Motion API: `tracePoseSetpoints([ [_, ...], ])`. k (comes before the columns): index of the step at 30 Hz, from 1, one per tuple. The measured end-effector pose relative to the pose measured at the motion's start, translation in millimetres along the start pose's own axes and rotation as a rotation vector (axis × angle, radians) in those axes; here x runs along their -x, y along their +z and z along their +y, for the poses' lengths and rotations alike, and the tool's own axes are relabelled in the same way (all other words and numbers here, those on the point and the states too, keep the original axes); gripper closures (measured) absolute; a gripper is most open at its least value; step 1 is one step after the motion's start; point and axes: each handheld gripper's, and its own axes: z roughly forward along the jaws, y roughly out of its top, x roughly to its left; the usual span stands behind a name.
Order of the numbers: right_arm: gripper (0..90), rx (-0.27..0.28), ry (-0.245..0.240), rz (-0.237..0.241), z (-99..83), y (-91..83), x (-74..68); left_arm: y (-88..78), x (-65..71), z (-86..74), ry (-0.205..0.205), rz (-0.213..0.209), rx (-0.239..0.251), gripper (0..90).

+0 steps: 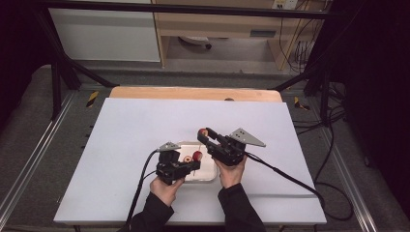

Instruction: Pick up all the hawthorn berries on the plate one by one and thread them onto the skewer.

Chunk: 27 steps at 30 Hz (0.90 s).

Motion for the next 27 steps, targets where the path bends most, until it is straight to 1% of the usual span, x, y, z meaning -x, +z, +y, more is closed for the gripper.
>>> tracePoseSetpoints([
  [1, 59.8, -0.028, 0.004, 0.021, -2.9, 1.1, -0.4, -4.7, -2.0, 5.9, -0.028, 0.007, 0.049, 88.7],
  [2, 59.7, -0.059, 0.027, 0.067, -11.6, 4.6, -3.5, -4.1, -4.1, 10.5, -0.039, -0.007, 0.012, 88.7],
  [3, 59.7, -0.028, 0.008, 0.038, -15.7, 4.1, -6.1, -2.7, -4.4, 11.3, -0.013, 0.007, -0.001, 88.7],
  [4, 59.7, -0.032, 0.012, 0.034, -15.3, 3.7, -6.0, -2.9, -2.7, 10.7, 0.035, 0.045, 0.001, 88.7],
  [5, 59.6, -0.042, 0.03, 0.041, -14.4, 4.5, -4.7, -4.1, -0.9, 9.7, 0.069, 0.072, 0.005, 88.6],
  [6, 59.5, -0.047, 0.04, 0.05, -13.4, 4.7, -4.4, -5.1, -0.1, 8.7, 0.079, 0.076, 0.015, 88.6],
  [7, 59.4, -0.049, 0.044, 0.058, -12.3, 4.0, -4.6, -5.4, -0.6, 8.3, 0.084, 0.069, 0.022, 88.6],
  [9, 58.9, -0.048, 0.033, 0.057, -11.1, 3.1, -4.3, -4.3, -0.5, 8.1, 0.099, 0.067, 0.019, 88.5],
  [11, 56.6, -0.054, 0.021, 0.061, -9.7, 1.9, -4.2, -4.5, 0.0, 6.5, 0.127, 0.078, 0.006, 88.5],
  [12, 51.8, -0.047, 0.012, 0.053, -8.1, 0.7, -4.0, -4.4, -0.1, 5.5, 0.135, 0.083, -0.002, 88.5],
  [14, 49.4, -0.035, 0.01, 0.048, -3.3, -1.8, -2.9, -4.5, -2.6, 1.8, 0.167, 0.1, -0.025, 88.4],
  [15, 46.9, -0.024, 0.014, 0.051, 0.3, -3.7, -1.7, -5.2, -5.2, -0.1, 0.174, 0.107, -0.032, 88.4],
  [16, 46.0, -0.02, 0.016, 0.05, 4.1, -5.5, -0.5, -6.3, -8.2, -1.7, 0.177, 0.106, -0.034, 88.3],
  [17, 44.9, -0.03, 0.01, 0.045, 7.5, -6.9, 1.0, -7.7, -11.0, -3.1, 0.179, 0.108, -0.035, 88.3],
  [19, 39.4, -0.065, 0.006, 0.025, 11.9, -8.5, 5.0, -10.8, -15.4, -5.9, 0.195, 0.115, -0.039, 88.3],
  [20, 37.1, -0.094, 0.002, 0.014, 12.9, -8.9, 7.0, -12.4, -17.4, -7.1, 0.201, 0.121, -0.044, 88.3],
  [22, 32.6, -0.146, -0.024, 0.0, 13.2, -9.1, 11.9, -16.1, -21.3, -8.3, 0.208, 0.121, -0.056, 88.3],
  [27, 22.5, -0.248, -0.057, -0.021, 11.0, -8.9, 19.7, -24.6, -26.2, -13.6, 0.256, 0.145, -0.08, 88.2],
])
